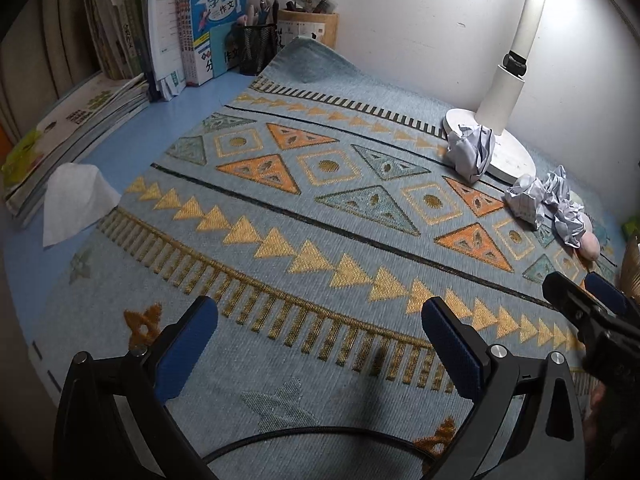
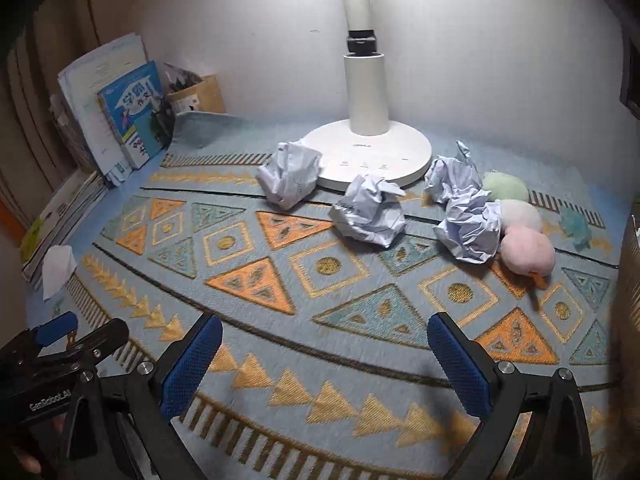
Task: Organize objects
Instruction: 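Move both open tools back over the rug, then grasp paper wad with left tool while right tool grasps another paper wad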
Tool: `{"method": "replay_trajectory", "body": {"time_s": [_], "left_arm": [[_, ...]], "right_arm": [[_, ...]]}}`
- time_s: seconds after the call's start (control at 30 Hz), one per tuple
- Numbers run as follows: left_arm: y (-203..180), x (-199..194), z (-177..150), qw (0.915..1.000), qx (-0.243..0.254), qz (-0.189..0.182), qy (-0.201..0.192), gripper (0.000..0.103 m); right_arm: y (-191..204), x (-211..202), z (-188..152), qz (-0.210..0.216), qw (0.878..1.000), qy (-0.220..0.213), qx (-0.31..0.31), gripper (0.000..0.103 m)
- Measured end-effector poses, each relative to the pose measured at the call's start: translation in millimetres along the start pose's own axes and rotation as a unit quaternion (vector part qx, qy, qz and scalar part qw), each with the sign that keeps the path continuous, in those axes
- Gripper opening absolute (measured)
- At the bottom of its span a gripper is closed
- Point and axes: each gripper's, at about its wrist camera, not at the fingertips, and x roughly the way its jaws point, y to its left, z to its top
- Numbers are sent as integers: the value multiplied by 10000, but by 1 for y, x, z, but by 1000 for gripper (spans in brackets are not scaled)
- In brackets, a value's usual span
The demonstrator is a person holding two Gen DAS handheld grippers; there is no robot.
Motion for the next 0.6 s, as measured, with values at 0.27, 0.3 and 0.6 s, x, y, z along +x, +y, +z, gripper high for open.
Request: {"method": "replay_trajectory", "body": {"time_s": [0.27,0.3,0.6], "left_arm": [[-62,44,84,9943,723,-737,-285,102],[-72,54,94,9937,779,-780,-187,102],[-141,119,125,9828,1669,-767,195,102]], "right_arm": [[-26,57,38,-474,9959,648,425,103],[-27,61,42,-552,9951,696,442,103],[-24,82,65,-986,9927,563,400,93]]}}
